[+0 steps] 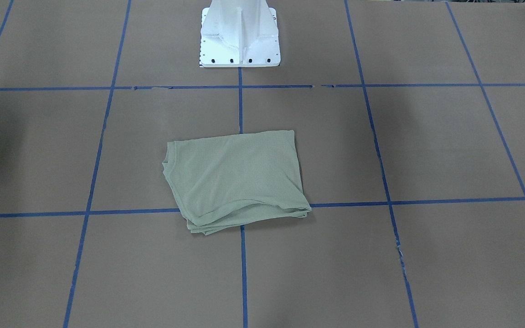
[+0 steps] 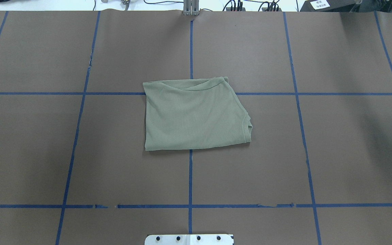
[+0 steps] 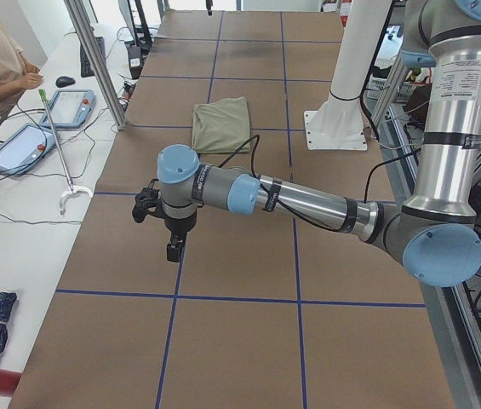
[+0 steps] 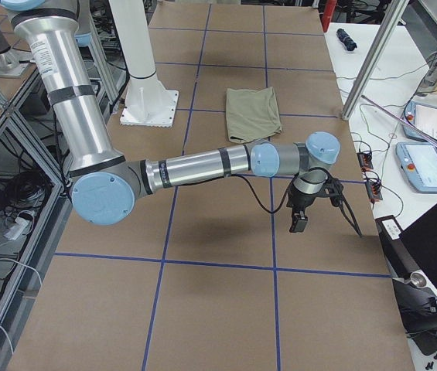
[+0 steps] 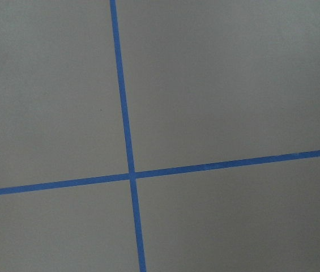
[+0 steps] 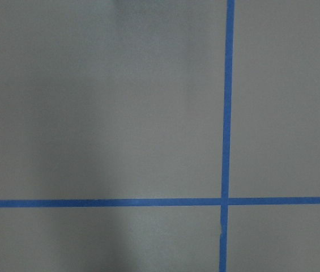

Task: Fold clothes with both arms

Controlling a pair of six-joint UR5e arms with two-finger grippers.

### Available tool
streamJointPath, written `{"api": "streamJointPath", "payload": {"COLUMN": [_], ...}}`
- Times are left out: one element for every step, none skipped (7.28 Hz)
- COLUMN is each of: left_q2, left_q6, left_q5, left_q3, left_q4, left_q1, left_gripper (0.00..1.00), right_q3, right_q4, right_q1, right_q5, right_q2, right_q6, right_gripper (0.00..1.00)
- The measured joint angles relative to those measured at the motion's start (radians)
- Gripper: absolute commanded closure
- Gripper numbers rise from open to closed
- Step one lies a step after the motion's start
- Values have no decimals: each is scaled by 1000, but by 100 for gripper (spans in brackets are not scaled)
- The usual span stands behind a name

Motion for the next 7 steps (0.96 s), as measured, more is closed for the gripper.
{"api": "streamJointPath", "payload": {"left_q2": [-2,-3,-4,-6,-9,-12,-14], "left_q6": [-1,0,1,3,5,5,6], "left_q5": [-3,-23,-58,-96,-119,-128,-131], "left_q3": [1,12,18,19,21,22,26], "left_q4": [0,-4,-9,-11,-12,-12,-12], "left_q1": [4,6,6,7,7,7,7], "left_gripper": [0,0,0,0,0,0,0], "right_q3": [-12,-16,-18,-17,-14,-12,-5], "right_q4": [4,5,5,5,5,5,5], "right_q1": [-8,-11,-12,-12,-12,-12,-11], "right_q5": [19,32,38,41,44,52,68], "right_q2": [-2,-4,-5,-7,-11,-17,-20], "right_q6": [2,2,2,2,2,2,2], "right_gripper": [0,0,0,0,0,0,0]}}
